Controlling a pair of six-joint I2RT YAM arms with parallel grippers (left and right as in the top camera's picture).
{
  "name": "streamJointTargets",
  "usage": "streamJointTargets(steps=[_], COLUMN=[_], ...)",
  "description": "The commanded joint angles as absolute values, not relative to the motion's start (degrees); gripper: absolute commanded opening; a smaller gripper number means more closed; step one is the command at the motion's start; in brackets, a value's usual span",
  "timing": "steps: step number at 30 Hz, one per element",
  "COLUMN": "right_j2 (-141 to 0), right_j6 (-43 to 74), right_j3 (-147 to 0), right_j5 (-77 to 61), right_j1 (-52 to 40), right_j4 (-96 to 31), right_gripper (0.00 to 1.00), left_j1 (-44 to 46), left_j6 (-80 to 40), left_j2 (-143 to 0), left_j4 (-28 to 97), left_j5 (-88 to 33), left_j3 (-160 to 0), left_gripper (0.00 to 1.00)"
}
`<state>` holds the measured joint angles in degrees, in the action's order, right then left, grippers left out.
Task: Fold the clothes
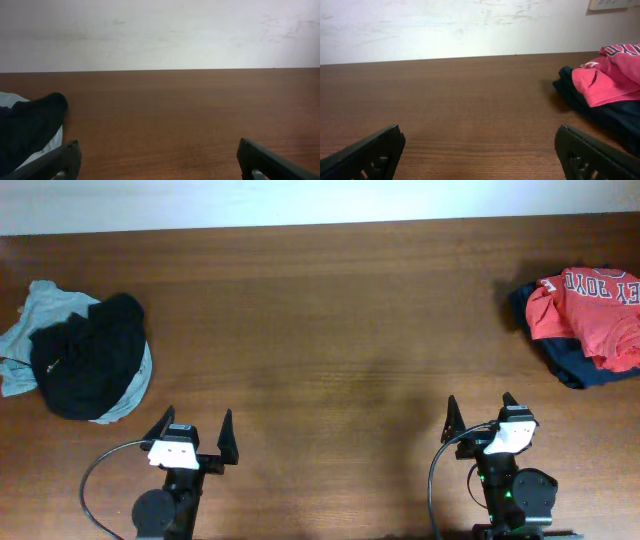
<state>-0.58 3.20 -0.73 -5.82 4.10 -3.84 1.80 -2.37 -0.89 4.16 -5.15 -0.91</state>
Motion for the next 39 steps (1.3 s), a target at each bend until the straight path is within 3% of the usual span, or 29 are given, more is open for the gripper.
streamJointTargets(steps=[1, 34, 39], right_j2=[-0.21, -0.21, -0.21], right_j6=[3.46, 3.51, 3.49], right_j3=[-0.32, -0.32, -0.32], right_j5=[-4.64, -4.97, -5.32], right_j1=[4.54, 4.54, 4.54], right_j4=[-4.03, -3.73, -2.13], right_gripper=[0.99, 0.99, 0.99], left_j1=[1.69, 1.69, 1.69], left_j6=[-1.69, -1.72, -1.69], left_j2=[-0.3, -0.3, -0.34], left_j4=[4.34, 4.27, 3.77], left_j5=[-4.73, -4.78, -9.26], left_j3=[-0.54, -0.54, -0.54], left_gripper=[0.99, 0.99, 0.99])
